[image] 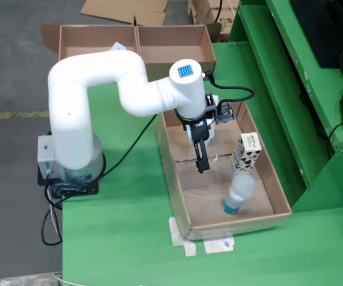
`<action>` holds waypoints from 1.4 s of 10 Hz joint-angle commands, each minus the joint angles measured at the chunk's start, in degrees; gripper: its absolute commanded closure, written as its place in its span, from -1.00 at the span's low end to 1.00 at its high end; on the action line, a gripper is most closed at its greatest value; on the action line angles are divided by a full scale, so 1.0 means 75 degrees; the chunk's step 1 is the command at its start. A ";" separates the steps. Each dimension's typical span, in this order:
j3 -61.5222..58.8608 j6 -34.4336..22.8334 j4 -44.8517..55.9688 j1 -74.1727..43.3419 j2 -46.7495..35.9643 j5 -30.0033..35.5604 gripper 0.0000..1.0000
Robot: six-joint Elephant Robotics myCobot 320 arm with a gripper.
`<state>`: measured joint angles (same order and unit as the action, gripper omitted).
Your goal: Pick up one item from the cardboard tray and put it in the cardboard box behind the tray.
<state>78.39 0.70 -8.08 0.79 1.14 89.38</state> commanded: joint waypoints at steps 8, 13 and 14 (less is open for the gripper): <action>0.0657 0.0886 0.0338 0.1788 -0.1327 -0.0445 -1.00; 0.0405 0.1019 0.0537 0.1862 -0.1094 -0.0384 -1.00; 0.0379 0.1075 0.0563 0.1955 -0.1055 -0.0393 -1.00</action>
<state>83.32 7.99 -3.60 14.32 -6.32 86.39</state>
